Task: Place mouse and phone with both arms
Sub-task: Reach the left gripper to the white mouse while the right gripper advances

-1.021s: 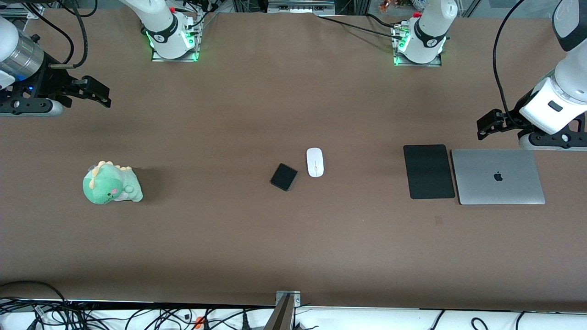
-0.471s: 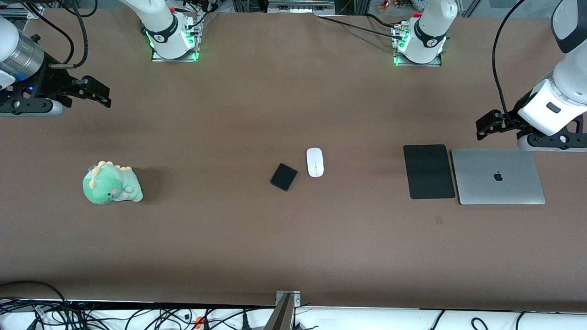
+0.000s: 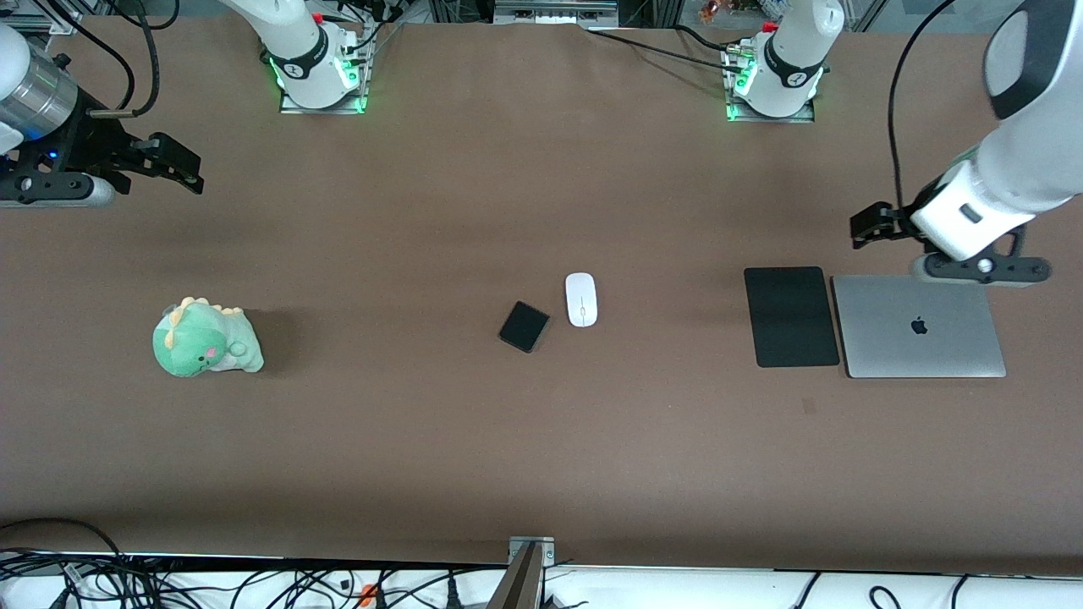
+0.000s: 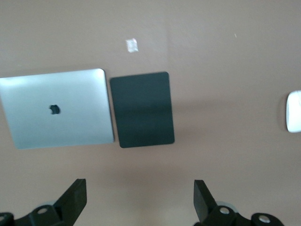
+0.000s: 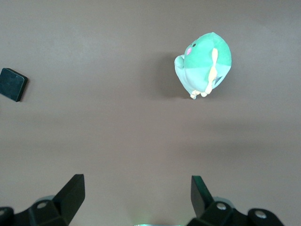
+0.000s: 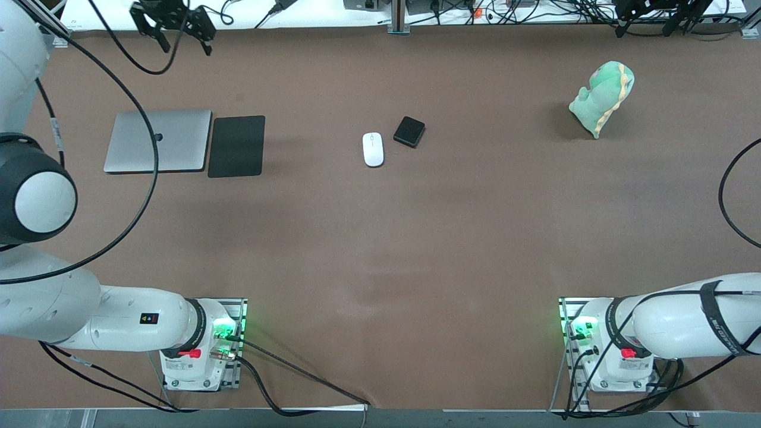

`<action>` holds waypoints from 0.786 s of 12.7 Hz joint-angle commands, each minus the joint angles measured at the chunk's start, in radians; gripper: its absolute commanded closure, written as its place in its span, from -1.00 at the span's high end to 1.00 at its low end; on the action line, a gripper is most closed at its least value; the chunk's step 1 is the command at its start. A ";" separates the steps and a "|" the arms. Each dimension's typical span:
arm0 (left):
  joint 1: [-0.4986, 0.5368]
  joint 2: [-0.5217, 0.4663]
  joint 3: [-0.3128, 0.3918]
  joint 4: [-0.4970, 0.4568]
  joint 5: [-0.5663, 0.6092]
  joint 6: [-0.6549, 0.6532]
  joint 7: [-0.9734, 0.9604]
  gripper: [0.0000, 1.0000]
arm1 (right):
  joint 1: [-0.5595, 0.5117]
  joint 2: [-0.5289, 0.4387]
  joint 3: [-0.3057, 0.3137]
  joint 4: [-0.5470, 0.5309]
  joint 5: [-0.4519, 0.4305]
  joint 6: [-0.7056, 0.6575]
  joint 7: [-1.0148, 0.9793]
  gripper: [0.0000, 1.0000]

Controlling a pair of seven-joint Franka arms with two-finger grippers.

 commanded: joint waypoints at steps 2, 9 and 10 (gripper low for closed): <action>-0.137 0.095 -0.019 0.026 -0.086 0.001 -0.086 1.00 | 0.001 -0.025 0.004 0.008 0.001 -0.032 0.006 1.00; -0.398 0.305 -0.021 0.013 -0.111 0.343 -0.468 1.00 | 0.004 0.025 0.007 -0.001 0.024 0.044 0.009 1.00; -0.403 0.333 -0.021 0.005 -0.111 0.387 -0.469 1.00 | 0.004 0.039 0.005 -0.001 0.025 0.061 0.009 1.00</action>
